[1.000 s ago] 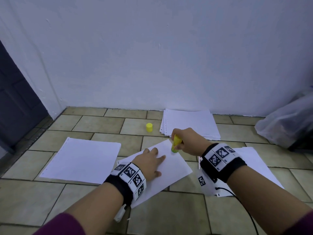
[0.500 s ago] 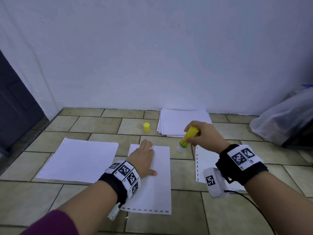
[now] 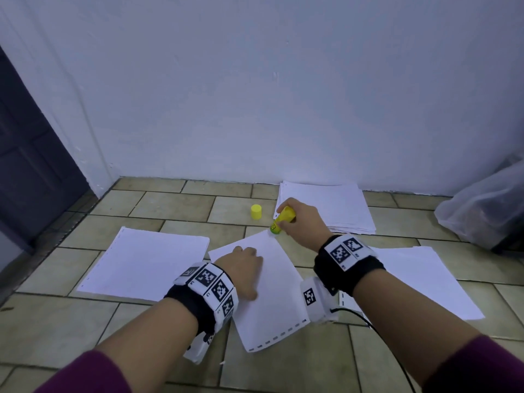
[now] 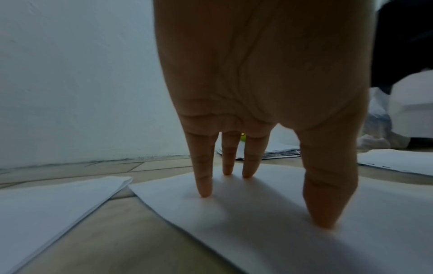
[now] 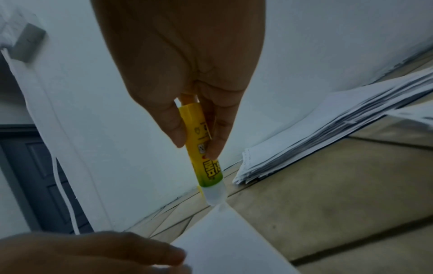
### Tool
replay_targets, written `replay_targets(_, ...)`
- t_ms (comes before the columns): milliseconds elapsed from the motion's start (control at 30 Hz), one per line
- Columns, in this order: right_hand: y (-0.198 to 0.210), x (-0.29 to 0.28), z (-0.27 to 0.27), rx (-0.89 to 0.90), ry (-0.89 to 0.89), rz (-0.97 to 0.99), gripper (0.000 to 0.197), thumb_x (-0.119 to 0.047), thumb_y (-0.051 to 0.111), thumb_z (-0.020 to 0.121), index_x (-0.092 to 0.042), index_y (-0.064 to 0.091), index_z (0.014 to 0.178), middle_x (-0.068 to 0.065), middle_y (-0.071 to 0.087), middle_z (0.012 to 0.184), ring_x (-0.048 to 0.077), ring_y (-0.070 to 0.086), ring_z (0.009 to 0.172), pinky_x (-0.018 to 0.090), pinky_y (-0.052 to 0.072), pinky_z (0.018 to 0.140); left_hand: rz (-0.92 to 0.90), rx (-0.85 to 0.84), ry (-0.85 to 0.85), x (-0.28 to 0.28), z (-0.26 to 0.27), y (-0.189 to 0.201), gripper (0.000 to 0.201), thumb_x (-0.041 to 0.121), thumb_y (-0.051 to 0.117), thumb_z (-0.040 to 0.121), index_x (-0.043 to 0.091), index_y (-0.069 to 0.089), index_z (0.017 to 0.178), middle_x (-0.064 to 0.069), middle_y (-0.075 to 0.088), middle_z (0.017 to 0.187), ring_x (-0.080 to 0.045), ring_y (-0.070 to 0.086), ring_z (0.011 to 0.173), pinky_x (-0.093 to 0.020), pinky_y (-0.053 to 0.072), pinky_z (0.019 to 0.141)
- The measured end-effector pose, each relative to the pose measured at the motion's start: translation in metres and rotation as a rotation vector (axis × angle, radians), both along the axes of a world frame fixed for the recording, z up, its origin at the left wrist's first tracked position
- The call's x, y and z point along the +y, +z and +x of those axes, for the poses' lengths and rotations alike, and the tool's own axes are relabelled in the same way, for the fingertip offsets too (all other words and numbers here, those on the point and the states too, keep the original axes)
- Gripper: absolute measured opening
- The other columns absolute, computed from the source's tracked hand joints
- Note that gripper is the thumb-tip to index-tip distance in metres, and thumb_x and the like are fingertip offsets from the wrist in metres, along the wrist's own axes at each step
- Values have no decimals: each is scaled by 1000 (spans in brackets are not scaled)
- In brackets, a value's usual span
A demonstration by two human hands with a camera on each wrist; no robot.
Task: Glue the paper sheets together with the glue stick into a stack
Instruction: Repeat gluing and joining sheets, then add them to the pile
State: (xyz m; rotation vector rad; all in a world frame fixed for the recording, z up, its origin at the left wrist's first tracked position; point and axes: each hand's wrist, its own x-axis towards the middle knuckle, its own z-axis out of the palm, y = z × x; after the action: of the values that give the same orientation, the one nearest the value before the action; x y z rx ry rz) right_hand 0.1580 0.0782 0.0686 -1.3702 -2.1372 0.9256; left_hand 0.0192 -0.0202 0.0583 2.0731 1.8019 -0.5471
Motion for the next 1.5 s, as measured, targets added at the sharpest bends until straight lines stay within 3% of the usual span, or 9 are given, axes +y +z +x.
replay_targets(100, -1, 2, -13, -117, 123, -11, 21, -8, 59, 89, -13, 57, 109, 10, 56, 93, 24, 52, 79, 25, 41, 61, 10, -14, 5, -2, -4, -1, 72, 37, 64, 86, 14, 30, 145, -8, 24, 150, -26, 29, 135, -42, 43, 101)
replay_targets(267, 11, -4, -13, -361, 282, 31, 24, -9, 54, 93, -11, 53, 117, 9, 55, 97, 20, 48, 82, 26, 37, 68, 9, -77, 30, -3, -9, -1, 78, 38, 66, 85, 18, 25, 149, -6, 21, 151, -23, 27, 137, -39, 40, 101)
replay_targets(533, 31, -42, 38, -577, 459, -25, 21, -14, 59, 91, -21, 57, 111, 3, 57, 101, 19, 52, 90, 31, 45, 78, 20, -131, 29, 4, -15, -9, 77, 37, 73, 80, 27, 30, 144, -4, 30, 144, -23, 33, 132, -40, 39, 104)
replay_targets(667, 38, -55, 51, -628, 500, -57, 21, -14, 59, 92, -19, 58, 112, -1, 50, 87, 18, 47, 82, 26, 41, 66, 0, -101, -2, 7, -14, -9, 76, 38, 71, 82, 34, 29, 145, -4, 28, 145, -23, 31, 133, -41, 39, 105)
replay_targets(767, 44, -57, 57, -683, 516, -91, 20, -16, 63, 88, -23, 60, 107, -4, 53, 92, 19, 54, 84, 27, 44, 70, 4, -61, -21, 5, -14, -8, 74, 39, 68, 85, 35, 27, 147, -4, 27, 146, -22, 30, 135, -40, 41, 103)
replay_targets(967, 67, -35, 70, -338, 214, -83, 13, -11, 65, 84, -19, 62, 94, -1, 64, 77, 14, 61, 58, 28, 52, 66, 146, 38, -107, -3, -7, -8, 69, 52, 63, 84, 14, 40, 136, -5, 27, 142, -22, 31, 129, -37, 42, 97)
replay_targets(1133, 63, -20, 68, -132, 41, -63, 14, -6, 65, 82, -15, 62, 92, 15, 69, 89, 20, 62, 62, 36, 55, 70, 108, -100, -138, -7, -3, -11, 49, 42, 49, 96, 28, 37, 141, 1, 28, 148, -20, 33, 131, -38, 41, 99)
replay_targets(1267, 51, -11, 62, -96, -26, -35, 14, -6, 62, 83, -14, 60, 94, 11, 66, 87, 20, 62, 63, 29, 52, 62, 88, -58, -163, -4, -4, -9, 55, 38, 51, 96, 29, 33, 147, -2, 31, 145, -22, 35, 131, -36, 39, 102)
replay_targets(1500, 19, -2, 42, -131, -12, -7, 15, -10, 62, 86, -16, 58, 98, 8, 60, 93, 27, 61, 85, 32, 51, 72, 69, -107, -178, 0, -6, -12, 60, 34, 56, 94, 21, 32, 147, -1, 28, 150, -22, 30, 134, -37, 32, 109)
